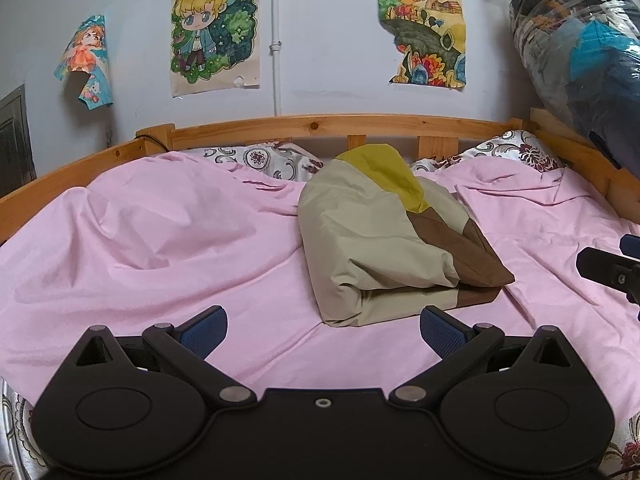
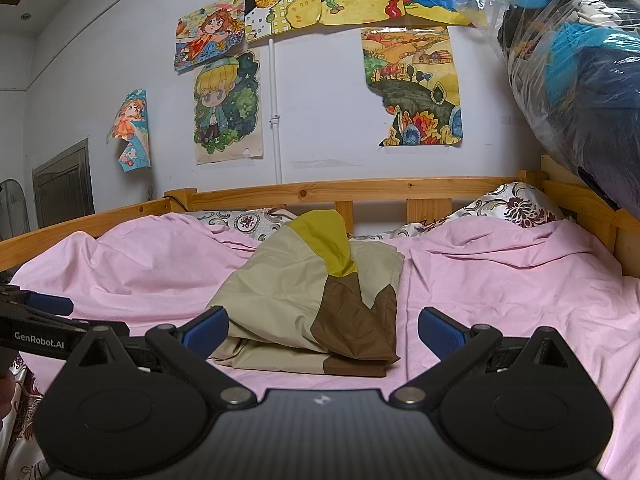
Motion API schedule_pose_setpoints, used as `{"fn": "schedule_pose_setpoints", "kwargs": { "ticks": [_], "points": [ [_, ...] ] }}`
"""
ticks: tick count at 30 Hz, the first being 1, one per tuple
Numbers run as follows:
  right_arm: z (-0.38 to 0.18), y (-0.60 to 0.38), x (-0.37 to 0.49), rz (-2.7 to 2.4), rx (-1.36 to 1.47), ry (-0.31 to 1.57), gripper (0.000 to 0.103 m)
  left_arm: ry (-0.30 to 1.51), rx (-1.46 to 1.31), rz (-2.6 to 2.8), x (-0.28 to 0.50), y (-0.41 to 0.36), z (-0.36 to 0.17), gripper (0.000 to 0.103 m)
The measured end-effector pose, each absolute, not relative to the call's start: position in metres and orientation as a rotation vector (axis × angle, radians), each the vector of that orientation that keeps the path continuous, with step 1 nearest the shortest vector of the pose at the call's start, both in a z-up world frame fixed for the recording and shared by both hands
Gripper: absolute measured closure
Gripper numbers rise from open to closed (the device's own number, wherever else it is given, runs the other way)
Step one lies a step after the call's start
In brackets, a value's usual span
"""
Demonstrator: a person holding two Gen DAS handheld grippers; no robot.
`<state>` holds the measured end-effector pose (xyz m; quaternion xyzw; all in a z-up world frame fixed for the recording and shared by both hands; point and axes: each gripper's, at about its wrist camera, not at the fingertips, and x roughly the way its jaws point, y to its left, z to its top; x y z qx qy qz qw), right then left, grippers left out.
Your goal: Fold large clothes
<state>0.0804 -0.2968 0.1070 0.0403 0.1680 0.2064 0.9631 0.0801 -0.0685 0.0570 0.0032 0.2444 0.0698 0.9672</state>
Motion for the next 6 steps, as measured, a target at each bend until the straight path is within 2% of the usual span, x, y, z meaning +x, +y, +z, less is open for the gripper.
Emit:
{"fn": "schedule_pose_setpoints", "kwargs": {
  "ticks": [6],
  "points": [
    [0.107,-0.2969,0.0802,0.418,0.082,0.341,0.0,0.499,0.006,0.14,0.0802,-0.0681,0.0569,0.001]
  ]
}}
